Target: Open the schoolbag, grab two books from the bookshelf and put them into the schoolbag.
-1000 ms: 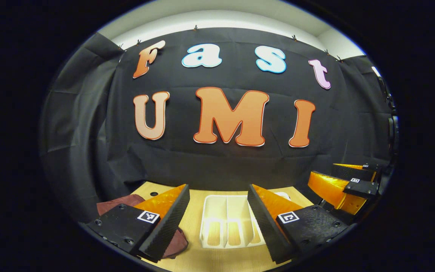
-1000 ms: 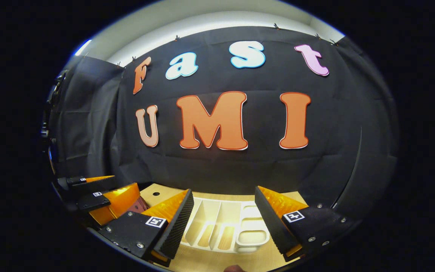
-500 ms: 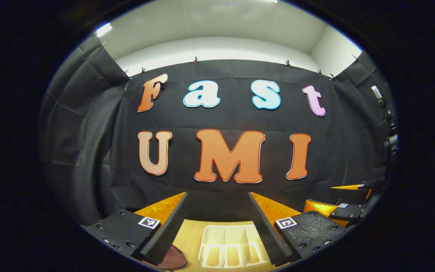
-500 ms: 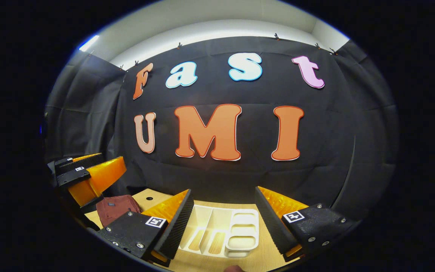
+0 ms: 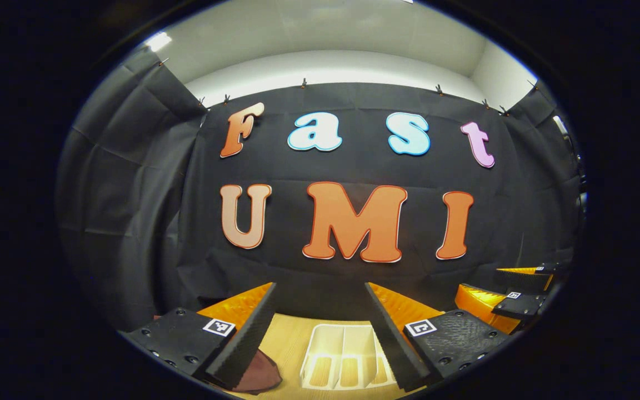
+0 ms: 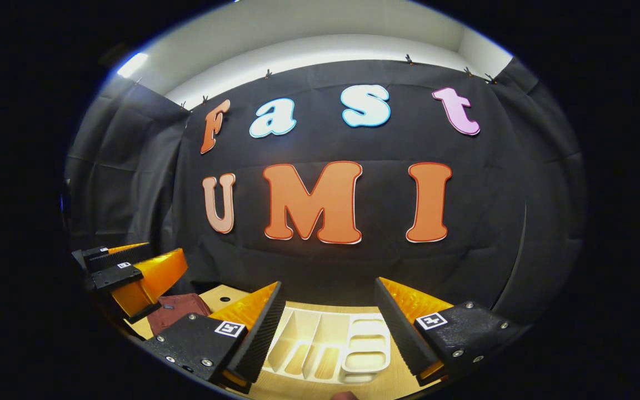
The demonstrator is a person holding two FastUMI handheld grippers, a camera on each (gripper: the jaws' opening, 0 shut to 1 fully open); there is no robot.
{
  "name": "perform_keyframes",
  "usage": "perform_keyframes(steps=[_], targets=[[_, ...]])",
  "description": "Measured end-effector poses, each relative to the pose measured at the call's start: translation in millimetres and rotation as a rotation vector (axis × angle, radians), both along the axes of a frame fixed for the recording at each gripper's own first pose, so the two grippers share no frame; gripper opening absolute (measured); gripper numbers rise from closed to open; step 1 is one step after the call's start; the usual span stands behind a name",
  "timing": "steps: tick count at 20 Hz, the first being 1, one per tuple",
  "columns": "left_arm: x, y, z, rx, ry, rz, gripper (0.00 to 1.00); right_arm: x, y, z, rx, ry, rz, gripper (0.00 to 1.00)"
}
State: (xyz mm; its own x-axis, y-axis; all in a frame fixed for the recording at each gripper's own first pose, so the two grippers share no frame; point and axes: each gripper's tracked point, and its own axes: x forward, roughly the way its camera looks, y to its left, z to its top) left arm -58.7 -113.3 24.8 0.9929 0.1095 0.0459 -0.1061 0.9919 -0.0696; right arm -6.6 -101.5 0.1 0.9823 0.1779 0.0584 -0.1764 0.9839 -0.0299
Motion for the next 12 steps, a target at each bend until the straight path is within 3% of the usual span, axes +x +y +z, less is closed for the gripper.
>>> perform_keyframes(steps=[3,6,11,12], targets=[[4,-4,-1,0.004,0.017,-0.008,0.95,-1,4,-3,-0.015,0.002,0.003,0.96],[11,-17,-13,-0.006,0.029,-0.072,0.95,-1,9,-8,-0.012,0.015,0.016,0.96],[12,-17,-17,0.022,0.04,-0.07,0.95,1,10,-10,-0.027,0.012,0.013,0.96],[13,-17,-17,0.023,0.037,-0.067,0.95,2,10,-8,-0.029,0.0,0.012,1.0]])
